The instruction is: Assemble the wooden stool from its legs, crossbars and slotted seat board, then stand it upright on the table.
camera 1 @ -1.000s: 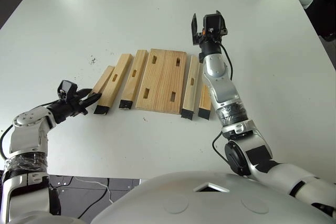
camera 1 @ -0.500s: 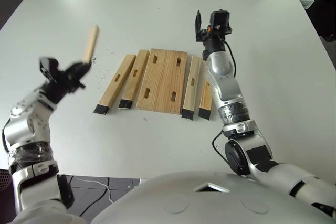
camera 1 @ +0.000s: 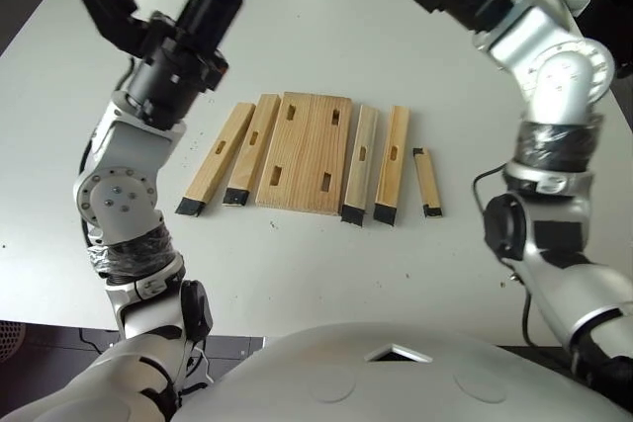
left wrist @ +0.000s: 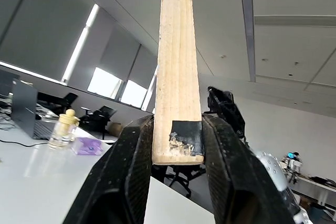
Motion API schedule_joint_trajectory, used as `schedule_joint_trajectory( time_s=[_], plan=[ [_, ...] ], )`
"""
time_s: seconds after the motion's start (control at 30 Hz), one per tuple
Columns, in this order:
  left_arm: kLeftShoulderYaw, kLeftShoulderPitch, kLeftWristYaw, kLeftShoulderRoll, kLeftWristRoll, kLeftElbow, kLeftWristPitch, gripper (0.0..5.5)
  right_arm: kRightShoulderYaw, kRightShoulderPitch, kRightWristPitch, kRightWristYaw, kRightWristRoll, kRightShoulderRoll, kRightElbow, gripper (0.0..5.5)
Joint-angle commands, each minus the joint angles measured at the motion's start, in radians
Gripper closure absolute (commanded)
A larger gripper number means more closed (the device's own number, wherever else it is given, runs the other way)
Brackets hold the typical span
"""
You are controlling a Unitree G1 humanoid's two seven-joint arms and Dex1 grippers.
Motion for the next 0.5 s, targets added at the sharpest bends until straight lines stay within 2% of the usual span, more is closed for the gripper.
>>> schedule_joint_trajectory(
  time_s=[0.03, 0.3, 0.5],
  plan=[
    [-0.026, 0.026, -0.073, 0.058, -0.024, -0.012, 0.052, 4.18, 0.014, -0.055, 0.111, 0.102, 0.048, -0.075, 0.055, 1.92],
    [-0.095, 0.033, -0.189, 0.123, 0.039, 0.011, 0.072, 4.18, 0.070, -0.081, 0.144, 0.234, 0.025, -0.125, 0.064, 1.92],
    [-0.117, 0.041, -0.218, 0.124, 0.069, 0.023, 0.063, 4.18, 0.072, -0.079, 0.147, 0.240, 0.032, -0.110, 0.042, 1.92]
  ],
)
